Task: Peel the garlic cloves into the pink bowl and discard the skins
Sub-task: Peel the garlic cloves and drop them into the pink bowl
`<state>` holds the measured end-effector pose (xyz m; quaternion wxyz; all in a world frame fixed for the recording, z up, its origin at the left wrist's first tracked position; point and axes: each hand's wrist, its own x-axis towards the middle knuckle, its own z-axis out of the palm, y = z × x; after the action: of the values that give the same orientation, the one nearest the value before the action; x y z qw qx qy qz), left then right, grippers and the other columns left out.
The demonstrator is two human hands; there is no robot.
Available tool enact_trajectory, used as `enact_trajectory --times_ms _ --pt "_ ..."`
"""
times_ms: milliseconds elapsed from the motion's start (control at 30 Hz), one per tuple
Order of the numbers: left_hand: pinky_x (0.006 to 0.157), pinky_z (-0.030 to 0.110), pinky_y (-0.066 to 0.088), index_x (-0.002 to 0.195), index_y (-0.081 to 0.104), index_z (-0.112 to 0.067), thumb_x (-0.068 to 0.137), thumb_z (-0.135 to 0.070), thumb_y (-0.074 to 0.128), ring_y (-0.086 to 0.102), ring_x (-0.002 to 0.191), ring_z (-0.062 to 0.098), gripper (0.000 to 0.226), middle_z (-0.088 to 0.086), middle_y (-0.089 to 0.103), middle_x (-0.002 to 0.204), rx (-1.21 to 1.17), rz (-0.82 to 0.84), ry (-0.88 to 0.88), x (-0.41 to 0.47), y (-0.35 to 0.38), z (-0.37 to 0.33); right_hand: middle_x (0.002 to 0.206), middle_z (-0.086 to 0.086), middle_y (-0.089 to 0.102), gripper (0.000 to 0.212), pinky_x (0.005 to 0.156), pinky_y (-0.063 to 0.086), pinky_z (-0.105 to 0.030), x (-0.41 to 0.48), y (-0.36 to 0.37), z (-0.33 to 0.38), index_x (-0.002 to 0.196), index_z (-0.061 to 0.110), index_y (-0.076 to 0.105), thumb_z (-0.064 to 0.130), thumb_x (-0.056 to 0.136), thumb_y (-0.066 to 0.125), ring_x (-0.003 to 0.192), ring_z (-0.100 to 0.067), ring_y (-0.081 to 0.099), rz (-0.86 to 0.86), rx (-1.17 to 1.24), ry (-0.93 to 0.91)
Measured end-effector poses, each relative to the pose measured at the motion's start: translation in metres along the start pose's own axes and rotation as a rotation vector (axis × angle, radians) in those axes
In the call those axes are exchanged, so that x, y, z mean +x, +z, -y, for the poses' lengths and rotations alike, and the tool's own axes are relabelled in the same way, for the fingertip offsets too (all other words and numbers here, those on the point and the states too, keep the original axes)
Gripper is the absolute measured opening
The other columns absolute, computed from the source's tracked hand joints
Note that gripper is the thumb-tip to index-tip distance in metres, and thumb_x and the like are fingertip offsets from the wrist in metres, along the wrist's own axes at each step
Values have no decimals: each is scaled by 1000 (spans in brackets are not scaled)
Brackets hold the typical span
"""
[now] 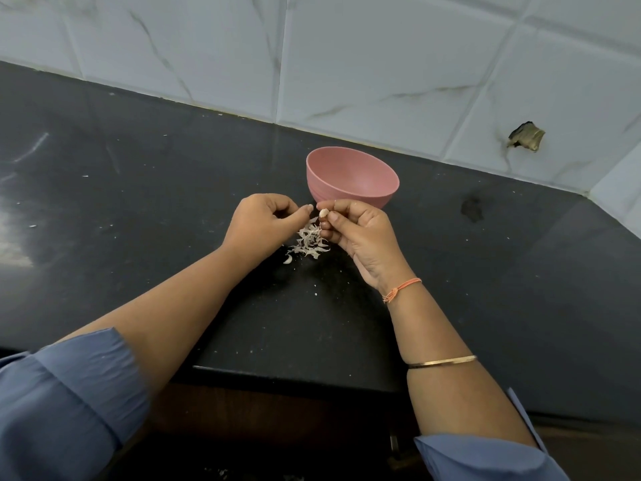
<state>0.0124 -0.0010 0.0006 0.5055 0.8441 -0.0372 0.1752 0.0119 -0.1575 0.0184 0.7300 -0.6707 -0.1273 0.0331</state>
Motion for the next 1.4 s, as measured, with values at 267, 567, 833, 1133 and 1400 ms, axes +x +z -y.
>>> enact_trajectory --times_ms 267,567,833,1133,1400 --pt "67 21 53 86 69 -28 80 -17 71 61 63 -7 13 -14 68 78 -91 98 110 -5 -1 -6 89 0 63 18 64 53 -17 -1 3 -1 88 13 62 -1 92 50 79 -5 59 -41 -126 -27" --pt "67 27 55 82 71 -24 81 -23 71 66 71 13 1 -6 71 79 -146 81 102 -7 -1 -9 79 7 65 21 62 46 -11 0 3 -3 84 18 62 -1 90 54 73 7 61 -73 -265 -156" --pt "62 7 47 87 71 -15 83 -13 68 63 69 -5 5 -10 68 76 -210 69 100 -5 -2 -10 91 -8 67 21 76 55 -25 4 1 -12 84 16 64 -4 84 60 82 -8 65 -134 -457 -314" --pt "70 10 50 90 72 -14 82 -15 70 66 73 -1 8 -6 71 82 -250 111 60 -2 0 -6 83 -1 67 17 74 54 -20 6 -1 -15 84 11 65 -5 80 65 76 -5 66 -184 -500 -340" --pt "68 9 49 90 72 -14 83 -9 68 65 71 -3 9 -7 70 80 -260 107 62 -2 -2 -8 83 -3 70 16 76 57 -26 4 1 -15 85 11 65 -5 80 65 77 -12 69 -171 -475 -287"
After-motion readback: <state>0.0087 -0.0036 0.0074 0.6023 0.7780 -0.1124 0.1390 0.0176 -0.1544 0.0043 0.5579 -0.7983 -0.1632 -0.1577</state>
